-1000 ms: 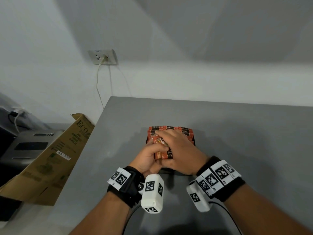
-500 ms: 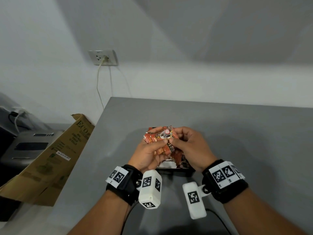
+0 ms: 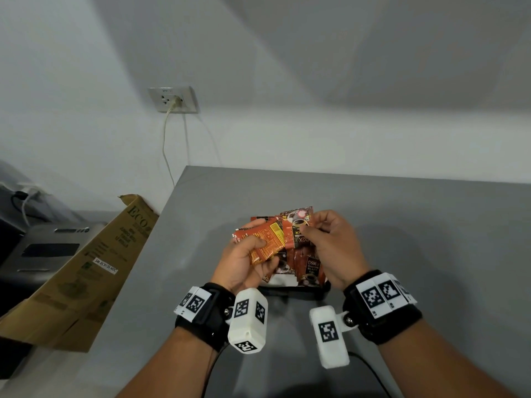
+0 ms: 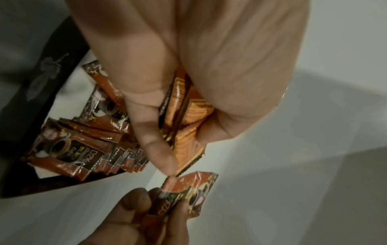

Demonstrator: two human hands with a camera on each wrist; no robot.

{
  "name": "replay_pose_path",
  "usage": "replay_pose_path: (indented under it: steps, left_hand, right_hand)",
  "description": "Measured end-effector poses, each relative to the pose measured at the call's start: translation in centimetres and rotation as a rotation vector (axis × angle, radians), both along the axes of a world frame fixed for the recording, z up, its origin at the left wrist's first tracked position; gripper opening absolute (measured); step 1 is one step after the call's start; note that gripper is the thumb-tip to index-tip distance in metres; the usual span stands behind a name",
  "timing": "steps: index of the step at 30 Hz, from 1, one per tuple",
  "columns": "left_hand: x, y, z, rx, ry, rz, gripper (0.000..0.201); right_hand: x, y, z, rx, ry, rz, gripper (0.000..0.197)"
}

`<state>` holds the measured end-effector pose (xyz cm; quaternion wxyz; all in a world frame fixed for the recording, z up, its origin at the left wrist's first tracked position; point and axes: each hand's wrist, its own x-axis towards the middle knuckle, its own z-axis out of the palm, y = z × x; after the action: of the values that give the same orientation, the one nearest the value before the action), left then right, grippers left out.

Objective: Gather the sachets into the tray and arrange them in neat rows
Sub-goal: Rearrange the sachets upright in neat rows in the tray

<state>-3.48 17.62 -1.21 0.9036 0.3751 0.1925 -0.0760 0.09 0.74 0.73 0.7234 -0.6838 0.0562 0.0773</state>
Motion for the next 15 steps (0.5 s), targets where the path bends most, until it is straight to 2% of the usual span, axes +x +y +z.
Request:
replay_pose_path:
  steps: [3,5,8,9,11,13,15]
  left_hand:
    - [0.0,0.3,0.2,-0.004,-0.016,0.020,0.041]
    - [0.0,0.3,0.3,-0.007,-0.022,0.028,0.039]
    - [0.0,0.1,0.5,0.002,-0.020,0.032,0.041]
    - [0.1,0.1,0.4,0.005,-0.018,0.035,0.043]
    - [0.1,-0.1,0.5,0.003,-0.018,0.042,0.045]
    - [0.2,-0.1,0.5,-0.010,-0.033,0.055,0.048]
    - [0.2,-0.4,0.5,-0.024,-0.055,0.067,0.049]
  right_hand:
    - [-0.1,-0.4,0.8,0.124,0.052,0.030,0.011]
    - [-0.1,-0.6,1.4,0.205,0.099,0.073,0.019]
    - [0.2,-1.2,1.6,0.128,0.076,0.107,0.044]
    - [0.4,-1.3,1.6,0.119,0.075,0.094,0.047]
    - [0.4,-1.3,1.6,0.191,0.097,0.062,0.032]
    - [0.4,-1.0,1.5,0.347,0.160,0.020,0.015]
    - [0.2,-0.7,1.4,0.418,0.226,0.012,0.012]
